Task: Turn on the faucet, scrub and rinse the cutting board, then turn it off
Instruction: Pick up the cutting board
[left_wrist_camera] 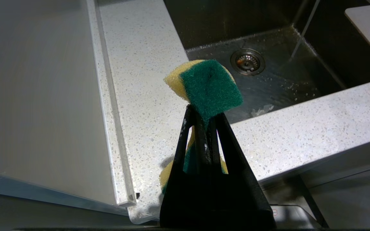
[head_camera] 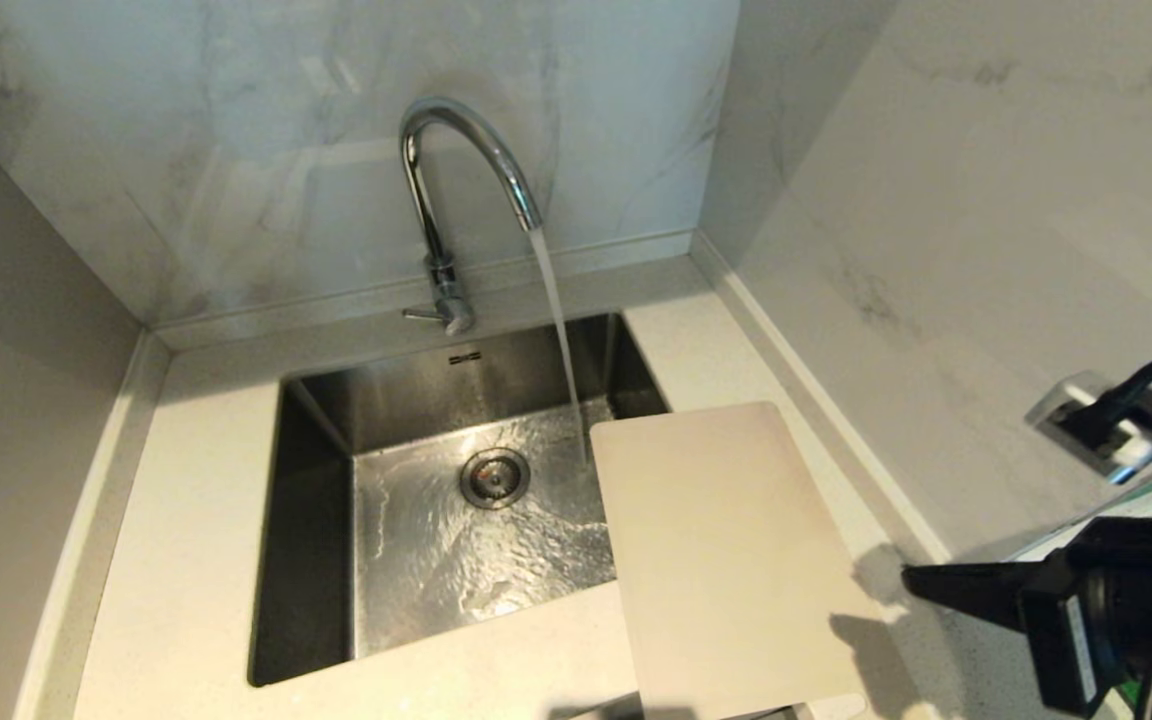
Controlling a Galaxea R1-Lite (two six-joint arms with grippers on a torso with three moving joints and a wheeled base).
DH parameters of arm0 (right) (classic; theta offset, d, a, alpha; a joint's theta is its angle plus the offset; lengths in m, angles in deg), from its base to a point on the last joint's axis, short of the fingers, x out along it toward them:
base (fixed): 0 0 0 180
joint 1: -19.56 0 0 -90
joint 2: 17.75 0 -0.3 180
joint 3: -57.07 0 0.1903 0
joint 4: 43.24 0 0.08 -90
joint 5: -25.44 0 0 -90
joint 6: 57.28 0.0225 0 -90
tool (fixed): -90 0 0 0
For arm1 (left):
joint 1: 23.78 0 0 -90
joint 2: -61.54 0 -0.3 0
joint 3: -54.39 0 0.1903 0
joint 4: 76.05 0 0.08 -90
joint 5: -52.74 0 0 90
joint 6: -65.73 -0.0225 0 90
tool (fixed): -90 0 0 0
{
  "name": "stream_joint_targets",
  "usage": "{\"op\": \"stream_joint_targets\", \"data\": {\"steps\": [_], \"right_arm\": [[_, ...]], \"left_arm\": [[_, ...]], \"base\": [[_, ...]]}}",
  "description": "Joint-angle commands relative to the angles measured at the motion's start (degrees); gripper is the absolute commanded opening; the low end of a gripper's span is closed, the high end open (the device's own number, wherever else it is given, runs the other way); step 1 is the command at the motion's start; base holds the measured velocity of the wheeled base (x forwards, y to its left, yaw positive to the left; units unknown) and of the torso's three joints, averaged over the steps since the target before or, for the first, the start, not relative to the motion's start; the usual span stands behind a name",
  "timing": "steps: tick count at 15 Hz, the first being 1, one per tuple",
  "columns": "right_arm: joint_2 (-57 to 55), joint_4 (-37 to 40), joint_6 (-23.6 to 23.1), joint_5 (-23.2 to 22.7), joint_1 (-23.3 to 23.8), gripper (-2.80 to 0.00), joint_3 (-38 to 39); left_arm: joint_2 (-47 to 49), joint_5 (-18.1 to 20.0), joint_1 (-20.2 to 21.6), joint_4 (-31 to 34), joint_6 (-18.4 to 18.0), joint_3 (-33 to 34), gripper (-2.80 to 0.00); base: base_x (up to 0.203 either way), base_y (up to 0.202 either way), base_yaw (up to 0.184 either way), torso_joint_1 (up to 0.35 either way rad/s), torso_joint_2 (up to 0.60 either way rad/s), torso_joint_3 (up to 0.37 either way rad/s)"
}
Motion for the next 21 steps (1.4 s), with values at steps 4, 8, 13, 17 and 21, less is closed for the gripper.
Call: {"op": "stream_joint_targets", "data": {"steps": [4,8,13,17,21], "right_arm": [[-11.35,-7.94,-0.08,4.16,-10.91,0.0,10.57],[-18.46,-12.01,-0.03,6.6,-12.36,0.0,11.92],[-21.71,-13.12,-0.97,6.53,-12.88,0.0,11.76],[-21.06,-10.93,-4.64,7.96,-15.68,0.0,12.22],[-21.63,-7.41,-6.3,15.43,-22.3,0.0,12.77]], "left_arm": [[0.07,-0.01,0.01,0.0,0.04,0.0,-2.8],[0.07,-0.01,0.01,0.0,0.04,0.0,-2.8],[0.07,-0.01,0.01,0.0,0.04,0.0,-2.8],[0.07,-0.01,0.01,0.0,0.04,0.0,-2.8],[0.07,-0.01,-0.08,0.26,-0.05,0.0,-2.8]], "base": [[0.0,0.0,0.0,0.0,0.0,0.0],[0.0,0.0,0.0,0.0,0.0,0.0],[0.0,0.0,0.0,0.0,0.0,0.0],[0.0,0.0,0.0,0.0,0.0,0.0],[0.0,0.0,0.0,0.0,0.0,0.0]]}}
